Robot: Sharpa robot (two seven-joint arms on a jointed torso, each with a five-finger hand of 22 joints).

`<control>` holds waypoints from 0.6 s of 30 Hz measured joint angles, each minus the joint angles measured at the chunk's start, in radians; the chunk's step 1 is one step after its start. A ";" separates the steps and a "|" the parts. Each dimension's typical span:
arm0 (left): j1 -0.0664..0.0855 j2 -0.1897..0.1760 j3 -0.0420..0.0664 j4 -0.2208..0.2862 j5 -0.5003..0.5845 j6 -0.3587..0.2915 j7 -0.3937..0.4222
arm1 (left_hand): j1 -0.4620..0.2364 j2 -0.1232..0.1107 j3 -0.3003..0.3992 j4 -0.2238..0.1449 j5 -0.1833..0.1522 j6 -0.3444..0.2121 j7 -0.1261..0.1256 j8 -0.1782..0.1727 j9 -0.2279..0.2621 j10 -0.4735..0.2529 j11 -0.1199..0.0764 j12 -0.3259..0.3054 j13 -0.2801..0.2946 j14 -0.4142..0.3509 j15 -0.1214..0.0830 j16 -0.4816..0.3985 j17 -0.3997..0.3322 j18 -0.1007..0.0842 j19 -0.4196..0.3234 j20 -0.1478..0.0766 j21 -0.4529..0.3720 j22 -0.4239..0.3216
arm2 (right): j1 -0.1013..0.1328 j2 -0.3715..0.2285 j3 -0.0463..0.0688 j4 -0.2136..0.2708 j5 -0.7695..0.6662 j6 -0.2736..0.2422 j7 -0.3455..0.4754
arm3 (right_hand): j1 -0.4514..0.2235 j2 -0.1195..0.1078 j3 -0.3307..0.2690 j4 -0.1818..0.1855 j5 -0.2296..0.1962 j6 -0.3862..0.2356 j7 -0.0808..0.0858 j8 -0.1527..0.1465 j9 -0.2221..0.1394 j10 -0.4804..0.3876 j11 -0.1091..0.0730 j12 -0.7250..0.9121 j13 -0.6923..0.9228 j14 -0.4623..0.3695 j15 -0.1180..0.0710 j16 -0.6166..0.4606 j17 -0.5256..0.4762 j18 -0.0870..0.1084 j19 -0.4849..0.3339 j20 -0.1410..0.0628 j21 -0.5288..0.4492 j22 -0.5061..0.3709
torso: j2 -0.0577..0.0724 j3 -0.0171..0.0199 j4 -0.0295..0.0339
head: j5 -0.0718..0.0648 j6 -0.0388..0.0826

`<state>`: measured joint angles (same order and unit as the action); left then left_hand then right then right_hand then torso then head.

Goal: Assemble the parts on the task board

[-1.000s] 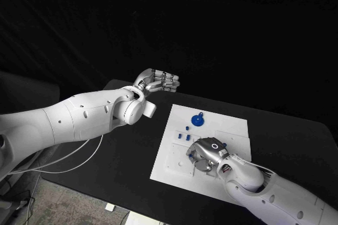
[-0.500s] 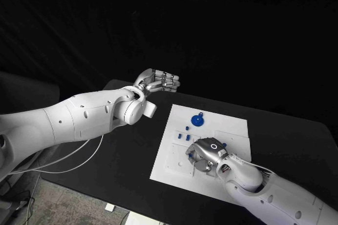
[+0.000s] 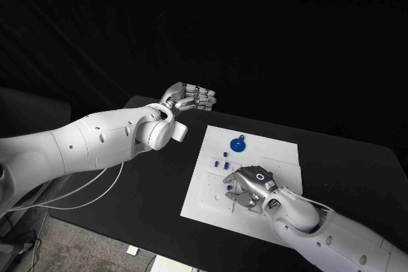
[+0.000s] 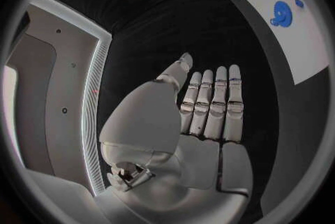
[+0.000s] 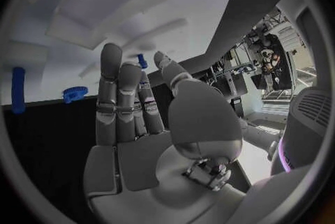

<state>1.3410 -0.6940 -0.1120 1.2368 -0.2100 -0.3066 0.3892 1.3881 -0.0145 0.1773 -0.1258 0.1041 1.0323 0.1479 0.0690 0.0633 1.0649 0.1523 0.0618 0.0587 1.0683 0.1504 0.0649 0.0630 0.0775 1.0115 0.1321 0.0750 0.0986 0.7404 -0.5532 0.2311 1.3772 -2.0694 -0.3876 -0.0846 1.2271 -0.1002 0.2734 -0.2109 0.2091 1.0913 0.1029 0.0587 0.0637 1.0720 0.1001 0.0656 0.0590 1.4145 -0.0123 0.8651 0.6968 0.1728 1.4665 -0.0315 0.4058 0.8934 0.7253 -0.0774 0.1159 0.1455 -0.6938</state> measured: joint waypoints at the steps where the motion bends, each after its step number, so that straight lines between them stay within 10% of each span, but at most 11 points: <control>1: 0.000 0.000 0.000 0.000 0.000 0.000 0.000 | 0.003 0.003 -0.009 0.008 0.000 0.000 0.000 0.000 0.000 0.000 0.000 0.000 0.000 0.000 0.000 0.000 0.000 0.000 0.002 0.002 0.000 -0.005 | 0.000 -0.001 0.000 0.003 0.002 -0.005 0.000 | 0.000 0.000 0.000 0.000 0.000 0.000 0.000 0.000 0.000 0.000 0.000 0.000 0.000 0.000 0.000 0.000 -0.001 0.001 0.000 0.000 0.002 -0.003 | 0.000 0.0002 -0.0002 | 0.000 0.000; 13: 0.000 -0.001 0.000 0.000 0.000 0.001 0.000 | 0.004 0.004 -0.011 0.011 0.000 0.000 0.000 0.000 0.000 0.000 0.000 0.000 0.000 0.000 0.000 0.000 0.000 0.000 0.004 0.004 0.000 -0.009 | -0.003 -0.028 0.001 0.048 0.025 -0.051 0.002 | 0.004 0.004 0.016 -0.007 0.000 0.000 0.000 0.000 0.000 0.012 -0.004 0.000 0.000 0.000 0.000 0.000 -0.008 0.002 0.000 0.000 0.017 -0.025 | 0.000 0.0003 -0.0007 | -0.010 0.001; 18: 0.000 -0.006 0.000 0.000 0.000 0.002 -0.001 | 0.004 0.004 -0.011 0.011 0.000 0.000 0.000 0.000 0.000 0.000 0.000 0.000 0.000 0.000 0.000 0.000 0.000 0.000 0.004 0.004 0.000 -0.010 | -0.006 -0.080 0.040 0.107 0.061 -0.066 0.003 | -0.003 -0.003 0.021 -0.007 0.005 -0.001 0.001 0.000 0.000 0.048 -0.012 0.000 0.000 0.004 -0.004 0.000 -0.009 0.002 0.000 0.000 0.023 -0.032 | -0.001 -0.0003 -0.0022 | -0.023 0.006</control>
<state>1.3410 -0.6996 -0.1121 1.2368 -0.2102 -0.3045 0.3886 1.3921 -0.0105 0.1662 -0.1147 0.1041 1.0323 0.1480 0.0690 0.0633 1.0649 0.1523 0.0618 0.0587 1.0684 0.1504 0.0649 0.0630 0.0775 1.0151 0.1357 0.0750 0.0885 0.7349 -0.6336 0.2710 1.4842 -2.0083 -0.4534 -0.0820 1.2244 -0.1029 0.2944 -0.2179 0.2139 1.0900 0.1042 0.0587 0.0639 1.1197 0.0884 0.0656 0.0592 1.4184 -0.0163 0.8650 0.6874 0.1750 1.4664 -0.0314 0.4285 0.8611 0.7245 -0.0777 0.1137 0.1228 -0.6882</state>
